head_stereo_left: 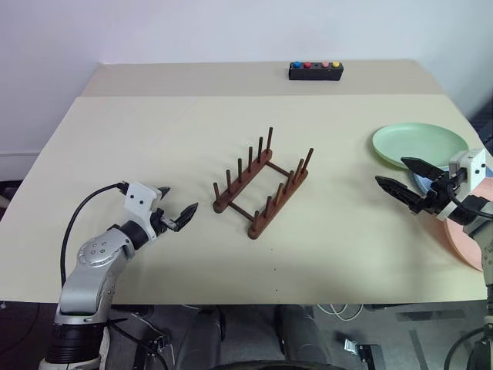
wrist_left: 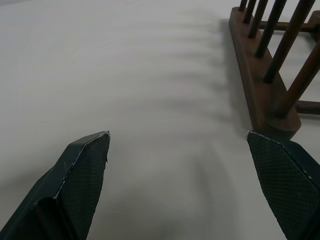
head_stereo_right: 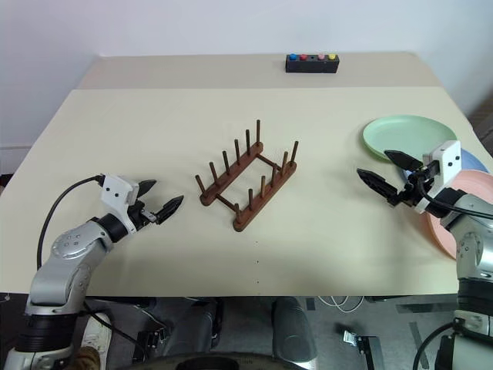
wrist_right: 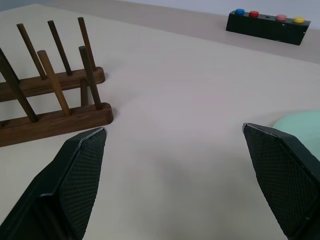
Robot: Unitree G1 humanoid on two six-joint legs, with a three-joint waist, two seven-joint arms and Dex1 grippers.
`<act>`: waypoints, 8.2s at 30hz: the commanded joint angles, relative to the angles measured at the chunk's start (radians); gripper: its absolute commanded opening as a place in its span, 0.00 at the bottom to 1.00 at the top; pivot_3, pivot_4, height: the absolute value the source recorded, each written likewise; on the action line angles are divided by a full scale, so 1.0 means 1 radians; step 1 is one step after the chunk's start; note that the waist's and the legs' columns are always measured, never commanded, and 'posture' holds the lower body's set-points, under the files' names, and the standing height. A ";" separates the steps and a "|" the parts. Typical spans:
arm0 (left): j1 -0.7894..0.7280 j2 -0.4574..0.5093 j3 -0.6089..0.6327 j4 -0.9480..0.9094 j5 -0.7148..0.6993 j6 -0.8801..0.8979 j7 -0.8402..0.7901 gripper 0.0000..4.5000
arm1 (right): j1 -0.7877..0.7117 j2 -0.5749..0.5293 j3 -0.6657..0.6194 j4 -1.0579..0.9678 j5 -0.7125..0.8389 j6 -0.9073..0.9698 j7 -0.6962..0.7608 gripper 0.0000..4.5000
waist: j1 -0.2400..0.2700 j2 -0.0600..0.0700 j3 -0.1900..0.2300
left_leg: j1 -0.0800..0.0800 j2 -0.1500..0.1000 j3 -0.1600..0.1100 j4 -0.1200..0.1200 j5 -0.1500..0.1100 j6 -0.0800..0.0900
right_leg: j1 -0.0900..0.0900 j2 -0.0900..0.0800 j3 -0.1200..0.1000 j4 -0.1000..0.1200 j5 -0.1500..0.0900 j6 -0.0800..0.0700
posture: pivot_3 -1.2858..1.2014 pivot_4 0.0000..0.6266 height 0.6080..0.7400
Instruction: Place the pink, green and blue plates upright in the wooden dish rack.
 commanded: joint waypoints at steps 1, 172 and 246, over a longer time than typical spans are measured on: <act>-0.001 -0.001 0.016 -0.035 -0.002 -0.013 0.016 1.00 | -0.037 -0.009 -0.001 0.008 -0.005 -0.023 0.008 0.98 | 0.000 0.000 0.000 | 0.000 0.000 0.000 0.000 0.000 0.000 | 0.000 0.000 0.000 0.000 0.000 0.000 | 0.52 0.24 0.96; -0.382 -0.237 -0.393 0.452 0.229 -0.240 -0.156 0.00 | 0.164 0.108 0.222 -0.240 -0.271 -0.064 -0.270 0.02 | 0.024 0.000 -0.001 | 0.000 0.000 -0.002 0.004 -0.001 0.001 | 0.003 0.000 -0.002 0.001 0.001 0.003 | 0.52 0.24 0.96; -0.426 -0.273 -0.412 0.290 -0.015 -0.123 -0.447 0.00 | 0.391 0.041 -0.197 -0.576 -0.270 0.636 -0.610 0.01 | 0.027 0.002 -0.002 | -0.008 0.000 -0.001 0.007 -0.001 0.001 | -0.003 0.000 -0.002 0.000 -0.001 -0.001 | 0.52 0.24 0.96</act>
